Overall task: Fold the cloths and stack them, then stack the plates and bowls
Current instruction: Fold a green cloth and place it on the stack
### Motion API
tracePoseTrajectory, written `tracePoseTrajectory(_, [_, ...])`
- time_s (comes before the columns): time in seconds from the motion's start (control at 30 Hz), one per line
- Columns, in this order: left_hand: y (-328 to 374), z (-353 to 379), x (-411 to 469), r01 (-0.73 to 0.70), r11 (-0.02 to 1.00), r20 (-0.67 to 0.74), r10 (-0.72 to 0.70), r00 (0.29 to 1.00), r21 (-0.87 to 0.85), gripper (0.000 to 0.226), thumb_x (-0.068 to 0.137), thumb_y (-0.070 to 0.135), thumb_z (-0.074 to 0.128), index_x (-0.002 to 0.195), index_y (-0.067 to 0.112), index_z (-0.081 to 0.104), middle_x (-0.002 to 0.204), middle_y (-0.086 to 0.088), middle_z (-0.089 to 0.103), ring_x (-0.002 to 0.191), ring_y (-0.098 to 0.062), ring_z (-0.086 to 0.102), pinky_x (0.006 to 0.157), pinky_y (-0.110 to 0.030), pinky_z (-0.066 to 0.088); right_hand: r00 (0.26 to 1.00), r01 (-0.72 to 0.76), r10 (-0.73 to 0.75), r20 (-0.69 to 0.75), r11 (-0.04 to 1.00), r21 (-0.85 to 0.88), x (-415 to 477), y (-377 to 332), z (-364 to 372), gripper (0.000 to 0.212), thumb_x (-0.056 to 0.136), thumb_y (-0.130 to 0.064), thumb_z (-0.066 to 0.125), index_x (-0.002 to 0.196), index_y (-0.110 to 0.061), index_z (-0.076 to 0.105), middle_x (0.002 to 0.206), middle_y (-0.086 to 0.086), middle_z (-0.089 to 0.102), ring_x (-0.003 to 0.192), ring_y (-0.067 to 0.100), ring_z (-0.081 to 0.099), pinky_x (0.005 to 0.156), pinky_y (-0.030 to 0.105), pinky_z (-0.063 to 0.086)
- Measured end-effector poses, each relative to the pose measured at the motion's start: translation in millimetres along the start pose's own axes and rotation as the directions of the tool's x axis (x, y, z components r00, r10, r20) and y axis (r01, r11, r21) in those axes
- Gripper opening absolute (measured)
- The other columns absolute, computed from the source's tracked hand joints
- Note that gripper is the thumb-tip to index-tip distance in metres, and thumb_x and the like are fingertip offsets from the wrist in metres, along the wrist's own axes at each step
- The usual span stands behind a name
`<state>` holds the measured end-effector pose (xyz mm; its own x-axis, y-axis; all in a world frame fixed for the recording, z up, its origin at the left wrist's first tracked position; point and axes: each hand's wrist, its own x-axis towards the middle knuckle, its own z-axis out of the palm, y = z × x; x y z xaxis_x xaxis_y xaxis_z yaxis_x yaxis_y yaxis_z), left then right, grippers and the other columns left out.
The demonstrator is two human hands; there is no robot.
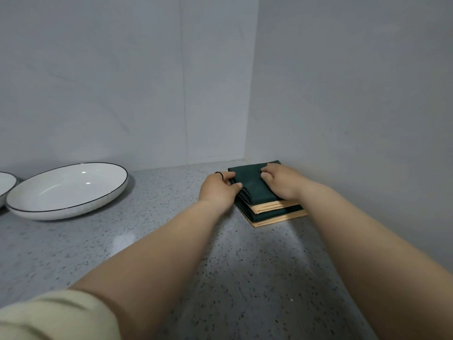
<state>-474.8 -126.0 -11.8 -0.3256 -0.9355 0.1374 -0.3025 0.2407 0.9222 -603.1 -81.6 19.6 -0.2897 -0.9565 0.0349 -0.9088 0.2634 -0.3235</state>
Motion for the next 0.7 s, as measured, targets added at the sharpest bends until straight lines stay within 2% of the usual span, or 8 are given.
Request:
tracePoseTrajectory(0.1, [2,-10,-9,-0.01,1.0,-0.008,0.01,1.0,0.021,0.036,0.092,0.015,0.054,0.127,0.01,0.054,0.112,-0.005,0.059,0.1,-0.015,0.053,0.088,-0.019,0.037,0.998,0.0,0.004,-0.061,0.998,0.059,-3,-4,-5,0.039,0.101,-0.016,0.026,0.126,0.003,0.047,0.135,0.017,0.048,0.124,0.029,0.043,0.097,0.026,0.034])
tracePoseTrajectory(0.17, [5,-23,-18,-0.002,1.0,-0.004,0.002,1.0,0.026,0.03,0.093,0.017,0.052,0.121,0.008,0.059,0.114,-0.003,0.061,0.107,-0.015,0.054,0.088,-0.018,0.036,0.989,0.015,0.0,-0.148,0.995,0.099,-10,-8,-12,0.038,0.101,-0.017,0.027,0.13,-0.002,0.047,0.137,0.013,0.048,0.126,0.027,0.042,0.099,0.026,0.032])
tracePoseTrajectory(0.27, [8,-54,-41,-0.017,0.993,0.053,0.01,0.999,0.117,0.025,0.094,0.019,0.051,0.111,0.006,0.063,0.105,0.002,0.06,0.096,-0.009,0.051,0.084,-0.017,0.038,0.958,0.064,-0.017,-0.285,0.986,0.156,-31,-23,-22,0.037,0.099,-0.016,0.032,0.133,-0.008,0.046,0.139,0.008,0.047,0.129,0.023,0.041,0.103,0.024,0.031])
tracePoseTrajectory(0.33, [6,-80,-64,-0.057,0.978,0.108,0.036,0.994,0.2,0.022,0.093,0.018,0.053,0.106,0.006,0.065,0.106,-0.001,0.064,0.091,-0.008,0.053,0.07,-0.011,0.041,0.947,0.109,-0.049,-0.316,0.979,0.175,-51,-40,-24,0.035,0.098,-0.014,0.036,0.128,-0.009,0.051,0.134,0.008,0.052,0.125,0.023,0.045,0.102,0.026,0.033])
tracePoseTrajectory(0.43, [-1,-121,-107,-0.097,0.946,0.161,0.048,0.986,0.31,0.02,0.091,0.015,0.055,0.104,0.007,0.067,0.096,0.003,0.064,0.087,-0.006,0.054,0.058,0.001,0.035,0.95,0.171,-0.129,-0.283,0.977,0.13,-81,-67,-15,0.03,0.095,-0.014,0.041,0.119,-0.01,0.06,0.124,0.007,0.061,0.115,0.023,0.053,0.092,0.024,0.039])
tracePoseTrajectory(0.5, [-10,-160,-145,-0.086,0.931,0.174,0.024,0.984,0.354,0.016,0.09,0.016,0.056,0.099,0.011,0.069,0.087,0.008,0.064,0.083,-0.004,0.055,0.063,0.001,0.036,0.948,0.237,-0.2,-0.246,0.963,0.129,-109,-95,-4,0.028,0.094,-0.014,0.045,0.116,-0.01,0.062,0.12,0.006,0.063,0.112,0.021,0.055,0.088,0.021,0.039])
tracePoseTrajectory(0.6, [-32,-225,-210,-0.046,0.884,0.188,-0.048,0.981,0.465,0.015,0.09,0.02,0.057,0.078,0.027,0.063,0.077,0.017,0.06,0.068,0.007,0.055,0.062,0.002,0.037,0.944,0.317,-0.293,-0.152,0.934,0.167,-151,-138,21,0.027,0.093,-0.014,0.048,0.115,-0.01,0.063,0.117,0.003,0.065,0.109,0.018,0.057,0.086,0.019,0.039])
tracePoseTrajectory(0.7, [-54,-289,-285,0.024,0.849,0.106,-0.094,0.99,0.528,0.022,0.089,0.022,0.057,0.072,0.034,0.059,0.08,0.023,0.061,0.074,0.01,0.058,0.064,0.001,0.039,0.923,0.384,-0.381,-0.053,0.9,0.204,-189,-182,51,0.027,0.093,-0.015,0.048,0.115,-0.012,0.062,0.116,0.001,0.065,0.107,0.014,0.057,0.084,0.016,0.037])
